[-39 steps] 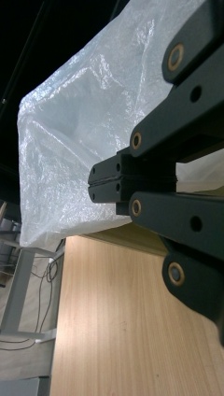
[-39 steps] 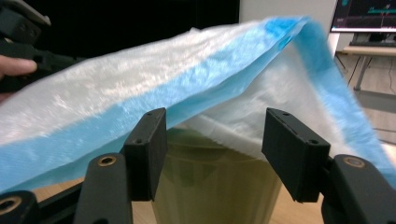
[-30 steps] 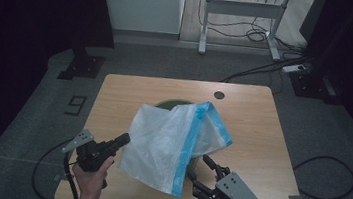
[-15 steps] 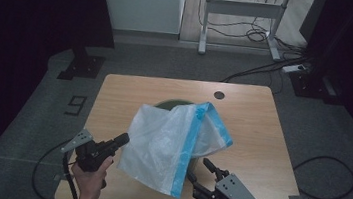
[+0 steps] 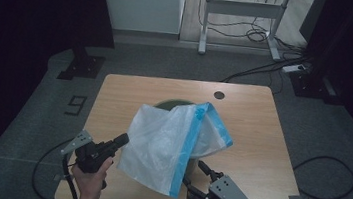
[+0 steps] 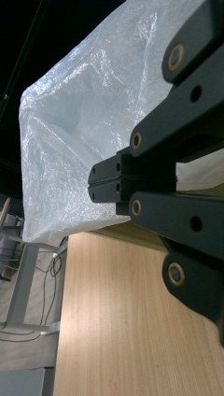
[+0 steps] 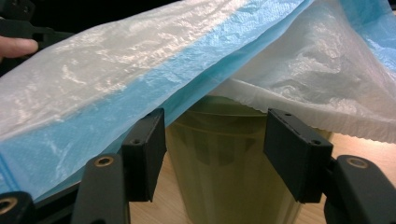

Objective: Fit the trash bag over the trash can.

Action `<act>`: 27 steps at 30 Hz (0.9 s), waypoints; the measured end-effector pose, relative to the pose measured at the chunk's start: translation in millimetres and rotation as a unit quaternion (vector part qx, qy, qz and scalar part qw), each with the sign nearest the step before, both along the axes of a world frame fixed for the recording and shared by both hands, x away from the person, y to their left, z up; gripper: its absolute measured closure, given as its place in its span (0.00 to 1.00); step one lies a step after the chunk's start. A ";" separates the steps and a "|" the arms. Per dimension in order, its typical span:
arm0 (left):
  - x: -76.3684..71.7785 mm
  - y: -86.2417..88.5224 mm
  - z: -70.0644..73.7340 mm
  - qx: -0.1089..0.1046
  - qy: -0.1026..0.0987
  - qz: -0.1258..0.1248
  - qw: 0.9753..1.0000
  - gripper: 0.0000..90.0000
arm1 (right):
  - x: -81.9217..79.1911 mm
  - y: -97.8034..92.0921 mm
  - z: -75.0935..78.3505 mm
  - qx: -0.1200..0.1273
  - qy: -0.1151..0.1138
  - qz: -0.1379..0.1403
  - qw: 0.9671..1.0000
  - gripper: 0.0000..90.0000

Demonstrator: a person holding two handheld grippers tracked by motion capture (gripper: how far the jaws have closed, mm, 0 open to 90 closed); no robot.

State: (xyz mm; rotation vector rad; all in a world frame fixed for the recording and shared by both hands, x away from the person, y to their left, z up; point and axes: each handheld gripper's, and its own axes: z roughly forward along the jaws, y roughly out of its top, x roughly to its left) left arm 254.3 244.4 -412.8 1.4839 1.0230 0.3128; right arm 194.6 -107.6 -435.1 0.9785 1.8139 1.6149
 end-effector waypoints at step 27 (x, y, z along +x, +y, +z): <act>-12.9 -17.4 45.8 0.064 -0.041 -0.022 0.997 0.53 | 2.7 4.1 20.6 -0.007 -0.027 0.003 1.000 0.42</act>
